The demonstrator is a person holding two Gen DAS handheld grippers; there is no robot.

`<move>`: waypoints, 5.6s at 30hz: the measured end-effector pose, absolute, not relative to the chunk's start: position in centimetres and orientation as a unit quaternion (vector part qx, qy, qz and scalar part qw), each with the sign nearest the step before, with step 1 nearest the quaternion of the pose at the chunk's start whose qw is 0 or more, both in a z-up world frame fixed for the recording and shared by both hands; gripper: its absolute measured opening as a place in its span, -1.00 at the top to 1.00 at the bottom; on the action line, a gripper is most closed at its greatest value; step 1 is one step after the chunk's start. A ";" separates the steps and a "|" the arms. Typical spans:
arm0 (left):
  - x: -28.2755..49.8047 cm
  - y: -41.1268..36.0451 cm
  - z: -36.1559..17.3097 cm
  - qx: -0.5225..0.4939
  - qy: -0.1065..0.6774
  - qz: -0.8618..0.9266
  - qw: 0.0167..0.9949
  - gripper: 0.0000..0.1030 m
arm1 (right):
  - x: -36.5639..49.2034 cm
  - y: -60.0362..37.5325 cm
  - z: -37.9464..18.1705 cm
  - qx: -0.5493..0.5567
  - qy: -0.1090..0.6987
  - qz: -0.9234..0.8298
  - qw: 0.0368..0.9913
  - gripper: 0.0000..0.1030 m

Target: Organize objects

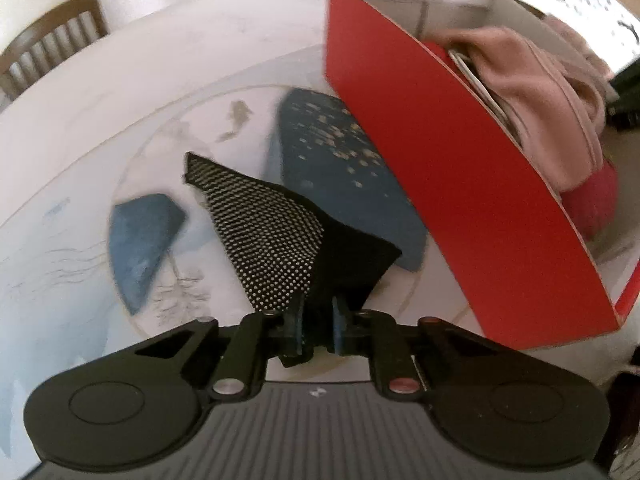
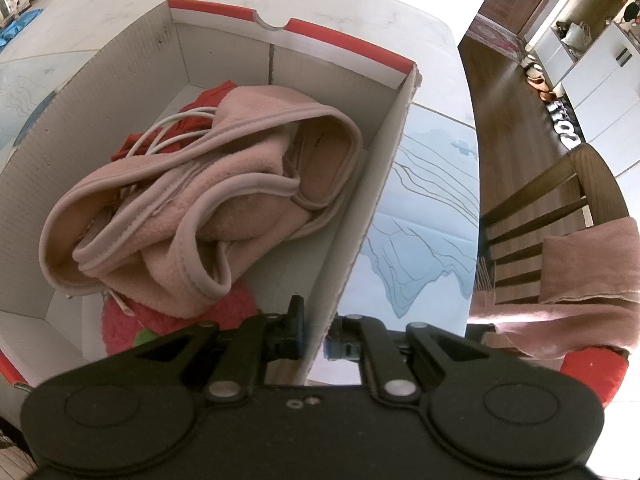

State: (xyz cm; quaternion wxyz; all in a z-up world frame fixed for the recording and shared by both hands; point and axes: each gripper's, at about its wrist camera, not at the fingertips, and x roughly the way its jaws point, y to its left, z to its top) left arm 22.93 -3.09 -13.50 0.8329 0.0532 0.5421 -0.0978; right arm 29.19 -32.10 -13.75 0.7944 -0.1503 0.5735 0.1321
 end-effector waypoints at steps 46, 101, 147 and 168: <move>29.2 -17.6 -1.1 0.083 0.427 -0.260 0.862 0.82 | 29.1 -32.0 -13.8 -0.153 0.571 0.135 0.795 0.86; 22.5 -12.2 1.5 -0.040 0.377 -0.190 0.906 -0.41 | 23.1 -32.5 -3.5 -0.099 0.467 0.140 0.868 0.75; 11.7 -9.6 1.3 -0.020 0.314 -0.207 0.926 -1.00 | 7.9 -28.1 -1.2 0.029 0.304 0.113 0.946 -0.54; 12.1 -9.1 1.0 -0.009 0.323 -0.167 0.931 -1.00 | 7.8 -27.2 -1.6 0.022 0.315 0.112 0.942 -0.54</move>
